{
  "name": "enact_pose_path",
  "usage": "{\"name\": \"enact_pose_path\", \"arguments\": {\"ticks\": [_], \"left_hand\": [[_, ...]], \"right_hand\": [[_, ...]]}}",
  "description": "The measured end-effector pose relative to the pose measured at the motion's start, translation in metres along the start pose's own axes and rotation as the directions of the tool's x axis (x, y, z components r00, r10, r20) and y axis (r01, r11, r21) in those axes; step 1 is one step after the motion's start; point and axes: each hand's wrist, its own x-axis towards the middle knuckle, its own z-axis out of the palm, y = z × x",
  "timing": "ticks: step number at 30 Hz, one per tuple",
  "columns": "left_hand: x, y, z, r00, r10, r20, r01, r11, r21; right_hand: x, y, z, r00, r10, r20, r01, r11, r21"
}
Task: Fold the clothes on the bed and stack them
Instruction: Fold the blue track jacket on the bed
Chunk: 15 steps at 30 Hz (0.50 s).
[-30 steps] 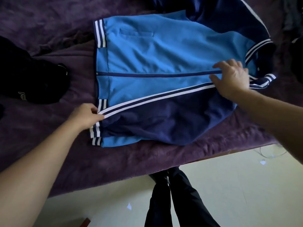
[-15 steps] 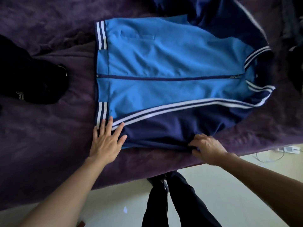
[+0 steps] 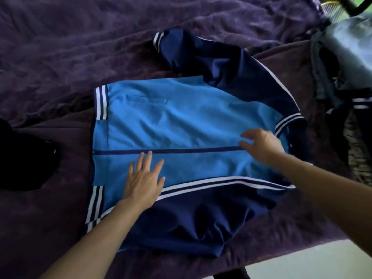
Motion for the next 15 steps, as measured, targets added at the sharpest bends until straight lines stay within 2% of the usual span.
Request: {"name": "enact_pose_path", "arguments": {"ticks": [5,7,9,11,12,13,14,15], "left_hand": [[0.072,0.017,-0.006,0.997,-0.074,-0.003,0.074,0.997,-0.022],[0.098,0.021,-0.007,0.992,-0.126,0.020,0.126,0.991,-0.036],[0.118,0.025,-0.011,0.986,-0.168,0.022,0.169,0.984,-0.056],[0.134,0.030,-0.018,0.980,-0.200,0.006,0.200,0.976,-0.092],[0.142,0.032,-0.023,0.976,-0.216,-0.005,0.214,0.969,-0.123],[0.149,0.033,-0.031,0.971,-0.237,-0.020,0.231,0.960,-0.159],[0.158,0.032,-0.040,0.964,-0.262,-0.043,0.249,0.949,-0.195],[0.168,0.031,-0.051,0.956,-0.281,-0.082,0.257,0.940,-0.225]], "right_hand": [[0.126,-0.001,-0.042,0.979,-0.055,-0.198,0.046,0.998,-0.048],[0.176,-0.001,-0.061,0.963,-0.009,-0.271,-0.004,0.999,-0.046],[0.224,0.004,-0.073,0.968,0.119,-0.222,-0.120,0.993,0.008],[0.254,0.001,-0.079,0.967,0.252,-0.046,-0.243,0.959,0.148],[0.264,-0.002,-0.081,0.964,0.258,0.060,-0.265,0.941,0.210],[0.266,-0.011,-0.082,0.967,0.210,0.143,-0.240,0.940,0.244],[0.264,-0.020,-0.082,0.982,0.115,0.147,-0.149,0.956,0.252],[0.254,-0.030,-0.081,0.996,-0.033,0.078,0.015,0.975,0.224]]}}
